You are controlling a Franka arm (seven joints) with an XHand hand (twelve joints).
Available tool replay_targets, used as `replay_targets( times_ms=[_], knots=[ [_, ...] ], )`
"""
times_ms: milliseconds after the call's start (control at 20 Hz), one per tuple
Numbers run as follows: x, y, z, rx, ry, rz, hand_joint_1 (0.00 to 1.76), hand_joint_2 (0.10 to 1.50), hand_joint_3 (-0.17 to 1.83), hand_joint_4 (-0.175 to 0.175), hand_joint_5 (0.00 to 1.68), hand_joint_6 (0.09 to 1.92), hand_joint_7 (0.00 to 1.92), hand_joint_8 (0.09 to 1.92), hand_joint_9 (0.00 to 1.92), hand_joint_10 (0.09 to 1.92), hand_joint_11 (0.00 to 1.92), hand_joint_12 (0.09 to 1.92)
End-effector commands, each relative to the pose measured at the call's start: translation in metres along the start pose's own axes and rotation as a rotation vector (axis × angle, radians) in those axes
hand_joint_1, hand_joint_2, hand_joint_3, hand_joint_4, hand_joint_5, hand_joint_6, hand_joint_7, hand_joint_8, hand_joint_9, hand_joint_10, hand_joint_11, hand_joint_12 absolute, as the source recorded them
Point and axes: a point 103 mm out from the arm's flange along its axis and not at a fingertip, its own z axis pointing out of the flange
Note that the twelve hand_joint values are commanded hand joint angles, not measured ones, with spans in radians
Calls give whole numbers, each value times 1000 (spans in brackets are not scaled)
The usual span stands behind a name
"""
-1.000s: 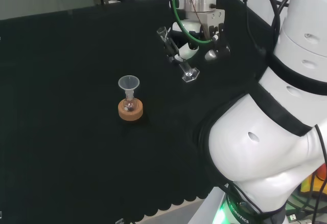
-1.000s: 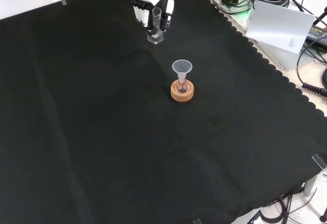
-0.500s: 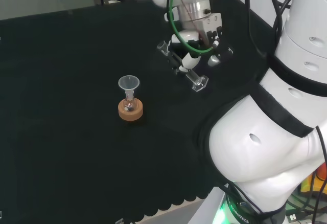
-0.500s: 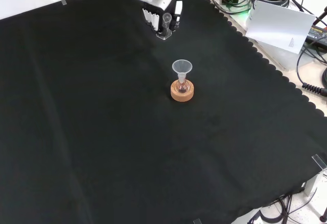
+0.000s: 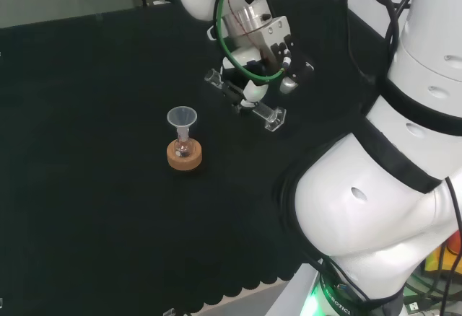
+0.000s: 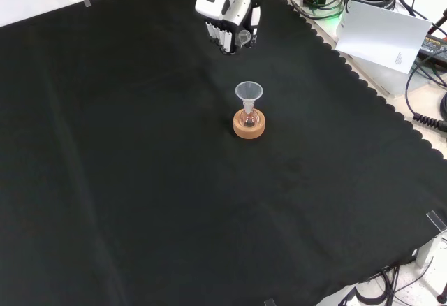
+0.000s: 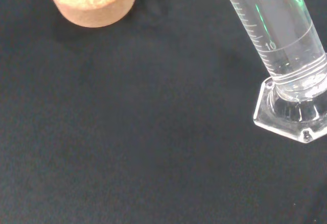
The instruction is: Pour the water from the graduated cylinder into the round-bottom flask.
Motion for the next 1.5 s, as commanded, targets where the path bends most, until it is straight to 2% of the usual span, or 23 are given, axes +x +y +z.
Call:
replay_targets(
  times_ms=[50,200,350,1050,1500],
  knots=[
    [-5,7,12,207,-54,55,1155,1121,-4,-175,985,1001,1219,401,1433,87,1235,761],
    [-4,11,14,265,-66,59,1155,1120,-4,-175,986,999,1221,399,1434,87,1236,760],
    [-4,13,14,292,-75,59,1155,1119,-4,-175,988,996,1223,396,1435,87,1237,759],
    [11,19,2,378,-140,60,1156,1118,-5,-175,991,992,1229,386,1438,87,1240,755],
    [21,26,-3,453,-177,79,1156,1118,-4,-175,992,991,1232,381,1439,87,1238,751]
  ],
)
